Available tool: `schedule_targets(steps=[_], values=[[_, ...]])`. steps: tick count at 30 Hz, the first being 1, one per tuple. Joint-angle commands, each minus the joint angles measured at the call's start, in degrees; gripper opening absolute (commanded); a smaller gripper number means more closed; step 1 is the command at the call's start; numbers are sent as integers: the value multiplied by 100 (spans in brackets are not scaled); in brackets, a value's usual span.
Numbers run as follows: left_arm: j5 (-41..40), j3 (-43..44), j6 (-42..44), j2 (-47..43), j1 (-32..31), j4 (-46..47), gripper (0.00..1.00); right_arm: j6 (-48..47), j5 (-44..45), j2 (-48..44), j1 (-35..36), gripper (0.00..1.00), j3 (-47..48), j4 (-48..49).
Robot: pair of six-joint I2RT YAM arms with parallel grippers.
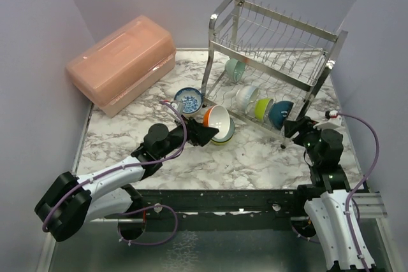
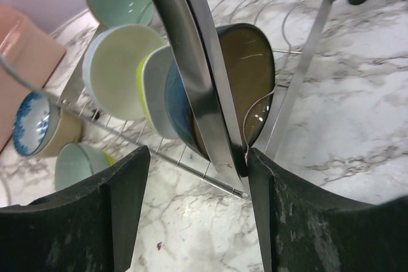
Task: Load the bowls into the dish rack
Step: Adjust the dish rack at the center of the board.
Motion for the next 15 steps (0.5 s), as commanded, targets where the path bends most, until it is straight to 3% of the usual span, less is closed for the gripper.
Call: schedule_targets(steps=[1,8,15], values=[[-6,139,115,114,30,250,0,261,-1540,-101,75,66,-9,306],[-9,315,250,306,28,252,0,172,-2538,-312,74,67,-59,482],[39,677,428,714,36,254,0,185,-2489,-539,75,72,-137,436]])
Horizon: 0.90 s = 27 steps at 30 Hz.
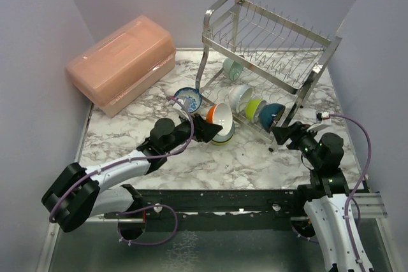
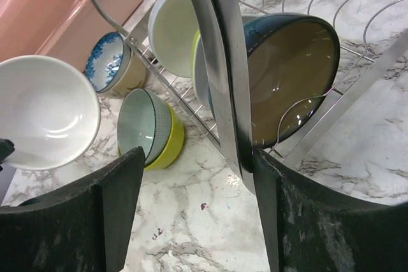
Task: Load the bowls into the dish rack
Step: Adjust the dish rack at the center of the board, then place the bowl in the dish rack.
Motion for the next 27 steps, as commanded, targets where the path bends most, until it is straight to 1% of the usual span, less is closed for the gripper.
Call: schedule_targets(steps=[1,5,9,18,27], values=[[37,479,204,309,34,257,0,106,-549,-175,73,72,-1,384],[50,848,251,631,31,264,0,70,-440,-183,73,74,-3,259],[269,1278,469,1061,33,283,0,65,-397,-204,73,76,-1,171],[642,2252,740,2075,34,596,0,113,-350,-337,73,91,8,-28],[868,3219,778,2887,69,854,0,124,-299,-433,73,95,-11,-78]])
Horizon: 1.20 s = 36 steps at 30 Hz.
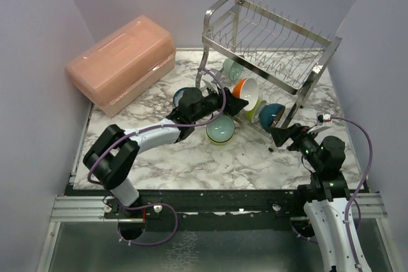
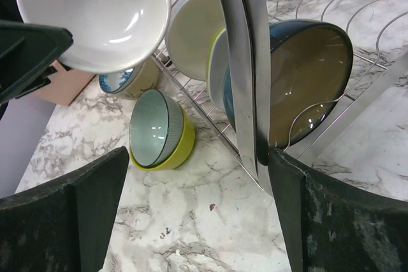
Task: Load the bowls into the dish rack
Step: Place the bowl in the dish rack.
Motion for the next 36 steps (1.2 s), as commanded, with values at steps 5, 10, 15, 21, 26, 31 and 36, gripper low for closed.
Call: schedule_targets(steps=[5,10,15,21,26,31,36], values=[[181,834,341,654,54,772,0,58,-182,-136,47,97,5,-44],[183,1002,481,1131,111,1558,0,48,-153,-176,42,97,-8,-54],[257,1159,510,1661,225,2466,0,39,-127,-214,49,98,-8,-74],[266,1402,635,2205,342,3046,0,13,-90,-234,51,98,12,-91],[236,1654,998,2533,407,3108,0,21,-87,-242,51,98,-29,-72],[-1,1881,1473,2806,446,3112,0,4,-70,-242,63,99,-30,-63],[141,2188,1703,3124,516,3101,0,-8,-60,-225,60,99,-48,-50]])
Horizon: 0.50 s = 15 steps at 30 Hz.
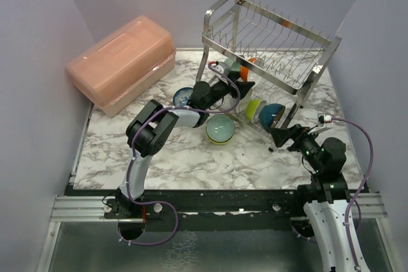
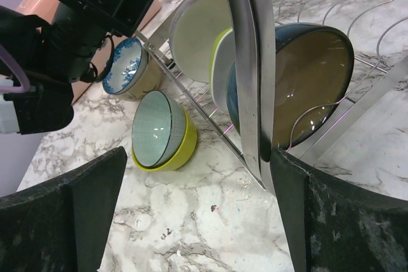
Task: Load the bowls into the dish rack
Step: Place the bowl in the dish rack.
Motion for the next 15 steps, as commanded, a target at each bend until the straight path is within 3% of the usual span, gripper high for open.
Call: schedule_targets(steps=[1,15], values=[[23,351,460,270,78,387,0,-4,-67,-53,51,99,-48,11],[-164,939,1569,626,132,-499,0,-64,-111,-18,69,99,-30,48]])
